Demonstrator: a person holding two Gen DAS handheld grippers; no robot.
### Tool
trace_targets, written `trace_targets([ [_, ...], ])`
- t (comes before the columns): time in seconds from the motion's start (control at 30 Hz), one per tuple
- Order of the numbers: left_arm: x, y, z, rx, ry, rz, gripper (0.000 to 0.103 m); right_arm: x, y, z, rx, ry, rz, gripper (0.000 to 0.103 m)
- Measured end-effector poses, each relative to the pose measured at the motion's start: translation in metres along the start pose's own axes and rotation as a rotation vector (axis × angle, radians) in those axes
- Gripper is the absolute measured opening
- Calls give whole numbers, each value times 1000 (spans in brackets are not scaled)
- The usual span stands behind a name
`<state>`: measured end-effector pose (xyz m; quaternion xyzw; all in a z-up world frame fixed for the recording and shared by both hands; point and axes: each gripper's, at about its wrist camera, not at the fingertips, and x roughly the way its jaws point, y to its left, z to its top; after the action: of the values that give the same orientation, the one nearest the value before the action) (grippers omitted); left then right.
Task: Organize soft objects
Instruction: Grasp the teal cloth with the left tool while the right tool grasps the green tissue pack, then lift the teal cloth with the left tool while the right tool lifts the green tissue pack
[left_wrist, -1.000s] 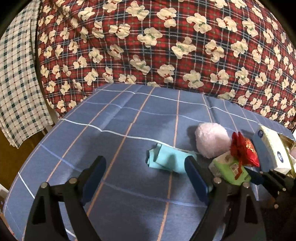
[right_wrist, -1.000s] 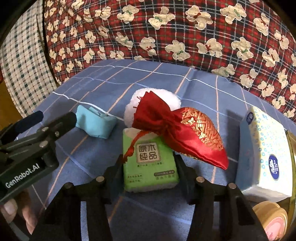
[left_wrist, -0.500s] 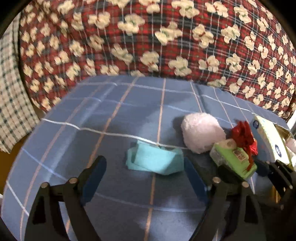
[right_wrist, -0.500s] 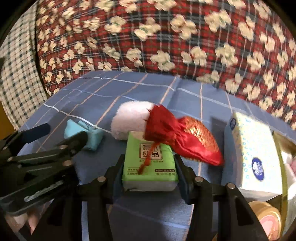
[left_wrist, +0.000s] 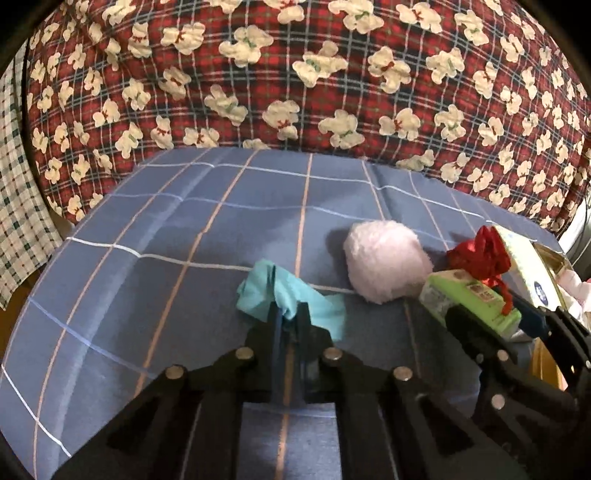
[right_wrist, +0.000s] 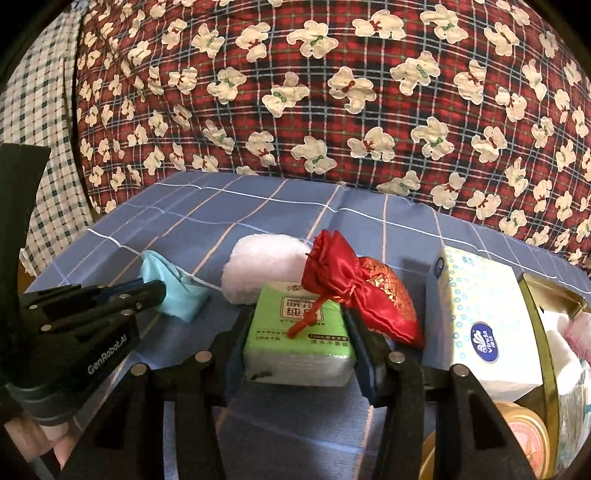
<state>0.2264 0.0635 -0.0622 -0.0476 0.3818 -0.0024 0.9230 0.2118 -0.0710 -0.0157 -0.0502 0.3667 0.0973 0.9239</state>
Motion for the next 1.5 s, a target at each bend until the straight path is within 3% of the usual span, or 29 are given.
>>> trace_targets([
  [0.23, -5, -6, 1, 28, -34, 12, 4, 0, -6, -2, 30, -6, 32, 52],
  [0.77, -43, -14, -7, 77, -249, 71, 4, -22, -6, -3, 23, -125, 53, 52],
  [1.5, -63, -17, -16, 43, -343, 67, 4, -44, -7, -9, 33, -248, 85, 52],
])
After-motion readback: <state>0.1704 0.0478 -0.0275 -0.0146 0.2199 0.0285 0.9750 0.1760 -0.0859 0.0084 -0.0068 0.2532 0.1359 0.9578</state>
